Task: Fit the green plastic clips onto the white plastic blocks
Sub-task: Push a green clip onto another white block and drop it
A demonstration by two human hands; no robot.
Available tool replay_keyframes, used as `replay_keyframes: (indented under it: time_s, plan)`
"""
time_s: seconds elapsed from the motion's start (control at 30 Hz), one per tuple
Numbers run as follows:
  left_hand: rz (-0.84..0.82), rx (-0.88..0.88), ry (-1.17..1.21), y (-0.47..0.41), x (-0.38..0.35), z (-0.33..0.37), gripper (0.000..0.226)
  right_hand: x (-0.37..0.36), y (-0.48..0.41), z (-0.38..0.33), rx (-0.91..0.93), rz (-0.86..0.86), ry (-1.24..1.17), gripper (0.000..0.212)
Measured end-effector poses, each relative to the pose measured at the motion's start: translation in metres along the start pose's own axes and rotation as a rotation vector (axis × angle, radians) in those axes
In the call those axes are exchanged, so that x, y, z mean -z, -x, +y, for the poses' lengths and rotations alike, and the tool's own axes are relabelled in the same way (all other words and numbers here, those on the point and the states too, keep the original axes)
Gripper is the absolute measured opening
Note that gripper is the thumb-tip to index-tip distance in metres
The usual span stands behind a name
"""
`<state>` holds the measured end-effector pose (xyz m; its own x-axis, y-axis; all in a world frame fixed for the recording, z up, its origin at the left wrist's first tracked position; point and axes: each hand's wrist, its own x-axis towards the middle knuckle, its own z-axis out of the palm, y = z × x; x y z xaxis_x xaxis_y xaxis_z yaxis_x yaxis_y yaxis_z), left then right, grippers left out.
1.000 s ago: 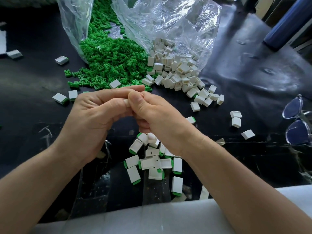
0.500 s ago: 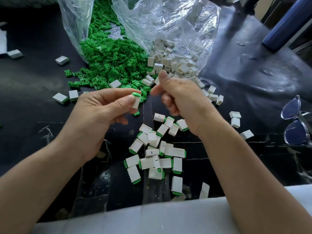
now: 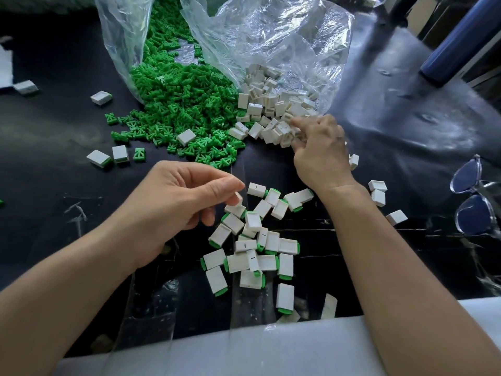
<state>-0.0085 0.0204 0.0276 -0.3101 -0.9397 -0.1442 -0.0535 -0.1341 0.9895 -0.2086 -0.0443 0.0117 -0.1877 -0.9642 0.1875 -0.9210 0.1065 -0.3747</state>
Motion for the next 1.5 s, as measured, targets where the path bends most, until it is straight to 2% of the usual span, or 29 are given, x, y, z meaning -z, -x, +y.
replay_keyframes:
  time_s: [0.1, 0.23, 0.33, 0.4, 0.5, 0.57, 0.7, 0.83, 0.9, 1.0, 1.23, 1.5]
  plan:
    - [0.037, 0.016, -0.079, -0.001, -0.001, -0.002, 0.033, 0.000, -0.002, 0.002, 0.007, 0.037, 0.004, 0.037]
    - [-0.037, 0.041, -0.195, 0.001, -0.004, -0.005, 0.011, 0.001, -0.002, 0.002, 0.027, 0.079, -0.032, 0.029]
    - [-0.041, 0.010, -0.151, 0.002, -0.004, -0.003, 0.018, 0.006, -0.001, -0.001, 0.031, 0.123, -0.127, 0.024]
    - [0.025, -0.028, -0.105, 0.001, -0.003, -0.002, 0.024, 0.009, 0.003, -0.009, 0.039, 0.123, -0.323, 0.017]
    - [0.198, -0.070, -0.015, -0.004, 0.000, -0.003, 0.022, 0.011, 0.017, -0.026, 0.045, -0.060, -0.707, 0.010]
    - [0.280, -0.103, -0.015, -0.008, 0.003, -0.004, 0.030, 0.009, 0.026, -0.035, 0.123, -0.200, -0.797, 0.011]
    - [0.288, -0.121, 0.009, -0.007, 0.002, -0.004, 0.035, 0.005, 0.040, -0.050, 0.259, -0.319, -0.812, 0.019]
    - [0.304, -0.144, 0.017, -0.009, 0.001, -0.006, 0.014, 0.005, 0.044, -0.054, 0.279, -0.390, -0.797, 0.019]
    - [0.343, -0.145, 0.059, -0.011, 0.003, -0.007, 0.009, 0.006, 0.044, -0.052, 0.271, -0.356, -0.750, 0.015]
    - [0.377, -0.149, 0.112, -0.012, 0.005, -0.008, 0.008, 0.003, 0.045, -0.050, 0.338, -0.271, -0.504, 0.011]
    - [0.385, -0.153, 0.121, -0.012, 0.005, -0.006, 0.016, -0.003, 0.047, -0.053, 0.423, -0.322, -0.251, 0.019]
    - [0.354, -0.135, 0.129, -0.011, 0.005, -0.007, 0.014, -0.004, 0.044, -0.051, 0.385, -0.315, -0.265, 0.017]
